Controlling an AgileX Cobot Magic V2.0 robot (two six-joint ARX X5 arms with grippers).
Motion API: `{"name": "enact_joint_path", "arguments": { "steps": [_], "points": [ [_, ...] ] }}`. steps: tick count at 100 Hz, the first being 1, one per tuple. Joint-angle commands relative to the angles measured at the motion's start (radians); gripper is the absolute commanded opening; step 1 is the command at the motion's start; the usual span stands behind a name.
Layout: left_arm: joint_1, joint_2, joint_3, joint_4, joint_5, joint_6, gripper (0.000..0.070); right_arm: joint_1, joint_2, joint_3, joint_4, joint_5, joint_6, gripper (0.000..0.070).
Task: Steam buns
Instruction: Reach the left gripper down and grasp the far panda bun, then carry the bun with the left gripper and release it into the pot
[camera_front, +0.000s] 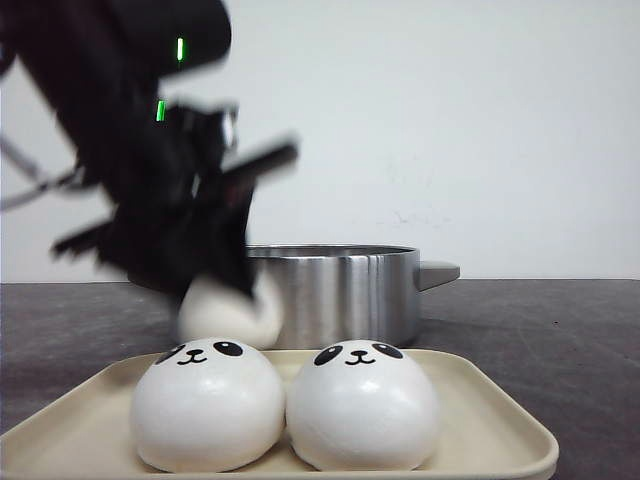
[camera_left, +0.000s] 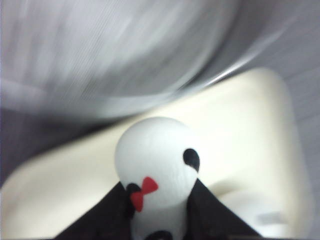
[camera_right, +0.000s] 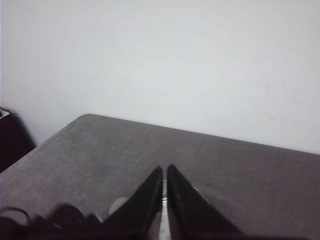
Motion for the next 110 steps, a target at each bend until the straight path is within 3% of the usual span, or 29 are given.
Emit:
{"name": "enact_joint_path", "arguments": {
  "steps": [1,19,35,64,94,102,110],
  "points": [
    [-0.015,-0.061,0.08,0.028,-0.02,0.009,0.001,0.011,0.008,0.019,0.011,0.004,0.011,0.0006],
    [-0.002,-0.092,0.264,0.045,-0.158,0.108,0.001,0.011,0.008,0.019,0.02,0.004,0.01,0.0006],
    [0.068,-0.003,0.394,0.077,-0.165,0.184,0.001,0.011,0.015,0.019,0.024,0.004,0.01,0.0006],
    [0.171,0.263,0.441,0.082,-0.162,0.179,0.001,0.011,0.035,0.019,0.028,-0.004,0.016,0.0006],
    [0.211,0.477,0.441,0.129,-0.158,0.087,0.0019,0.011,0.048,0.019,0.037,-0.004,0.025,0.0006],
    [0.214,0.505,0.441,0.149,-0.157,0.079,0.0084,0.011,0.048,0.019,0.036,-0.004,0.026,0.0006],
    [0.216,0.519,0.441,0.156,-0.156,0.076,0.0301,0.011,0.048,0.019,0.034,-0.004,0.031,0.0006]
  ]
}}
